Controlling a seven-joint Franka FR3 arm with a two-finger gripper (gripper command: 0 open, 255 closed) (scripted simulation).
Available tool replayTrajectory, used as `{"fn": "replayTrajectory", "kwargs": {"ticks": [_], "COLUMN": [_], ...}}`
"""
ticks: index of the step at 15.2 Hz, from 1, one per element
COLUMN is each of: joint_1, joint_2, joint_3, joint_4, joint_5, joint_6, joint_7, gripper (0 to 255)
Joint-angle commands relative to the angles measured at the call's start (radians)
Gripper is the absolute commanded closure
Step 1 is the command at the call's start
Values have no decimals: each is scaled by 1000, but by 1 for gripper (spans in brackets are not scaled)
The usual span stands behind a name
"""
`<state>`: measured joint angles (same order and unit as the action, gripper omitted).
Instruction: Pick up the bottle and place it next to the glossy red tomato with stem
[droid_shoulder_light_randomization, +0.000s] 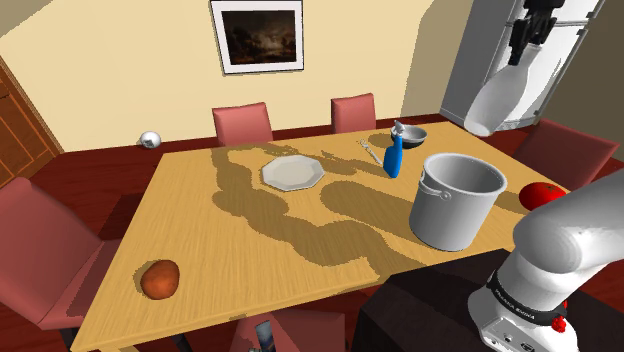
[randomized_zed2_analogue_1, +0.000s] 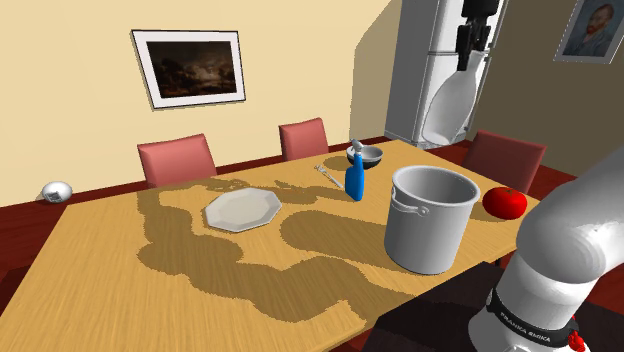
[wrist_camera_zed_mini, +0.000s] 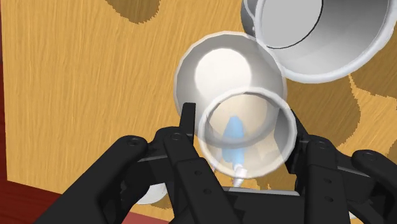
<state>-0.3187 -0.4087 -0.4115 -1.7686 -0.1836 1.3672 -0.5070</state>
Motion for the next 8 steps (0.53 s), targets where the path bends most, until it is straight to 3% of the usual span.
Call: {"fn": "replayTrajectory", "kwargs": {"ticks": [1,5,8], "joint_1": [-15,-39,-43], "joint_2": [-17,-31,-54], "joint_3": [-28,-88,-86], "joint_4": [17,67,5], "joint_5": [-19,-54,-61], "joint_6": [-26,-74,-35], "joint_7": [-49,-146,-137], "gripper": [255,255,255]}}
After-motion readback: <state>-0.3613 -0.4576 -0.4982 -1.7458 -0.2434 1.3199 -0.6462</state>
